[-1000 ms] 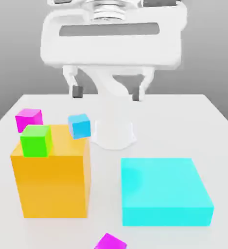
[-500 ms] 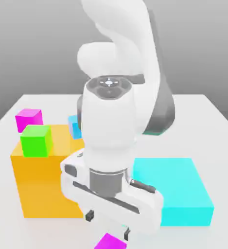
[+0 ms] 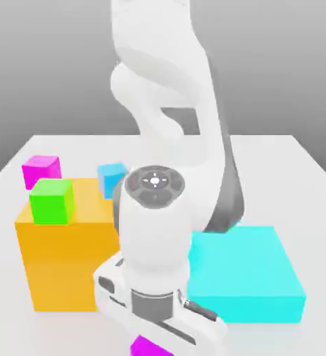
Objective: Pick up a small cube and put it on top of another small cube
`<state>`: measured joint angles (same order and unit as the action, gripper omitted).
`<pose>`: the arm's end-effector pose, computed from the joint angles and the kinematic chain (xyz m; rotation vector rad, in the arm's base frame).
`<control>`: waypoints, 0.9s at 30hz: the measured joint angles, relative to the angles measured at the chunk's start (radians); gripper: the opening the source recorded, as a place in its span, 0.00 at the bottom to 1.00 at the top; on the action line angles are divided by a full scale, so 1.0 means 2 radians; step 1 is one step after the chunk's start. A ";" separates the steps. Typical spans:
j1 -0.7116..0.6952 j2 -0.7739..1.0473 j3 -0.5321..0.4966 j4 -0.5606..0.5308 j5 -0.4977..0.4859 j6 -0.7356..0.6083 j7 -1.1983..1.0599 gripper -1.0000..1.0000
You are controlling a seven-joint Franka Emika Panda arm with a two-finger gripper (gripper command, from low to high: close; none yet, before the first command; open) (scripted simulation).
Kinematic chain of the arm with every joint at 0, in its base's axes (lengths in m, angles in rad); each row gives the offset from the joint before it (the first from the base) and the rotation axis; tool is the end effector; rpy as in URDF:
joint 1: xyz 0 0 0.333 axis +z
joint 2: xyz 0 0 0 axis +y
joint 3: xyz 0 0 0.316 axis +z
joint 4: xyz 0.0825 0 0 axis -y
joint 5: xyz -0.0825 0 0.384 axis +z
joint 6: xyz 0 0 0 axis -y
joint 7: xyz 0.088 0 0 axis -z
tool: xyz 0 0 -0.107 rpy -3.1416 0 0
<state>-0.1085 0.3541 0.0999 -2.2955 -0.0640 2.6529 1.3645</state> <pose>0.5296 -0.0013 0.1956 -2.4734 1.9254 -0.0029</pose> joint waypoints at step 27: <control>-0.217 -0.475 -0.101 -0.138 -0.007 -0.335 0.211 0.00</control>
<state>-0.5431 -0.5953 -0.1011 -2.5721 -0.0776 1.9819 1.7856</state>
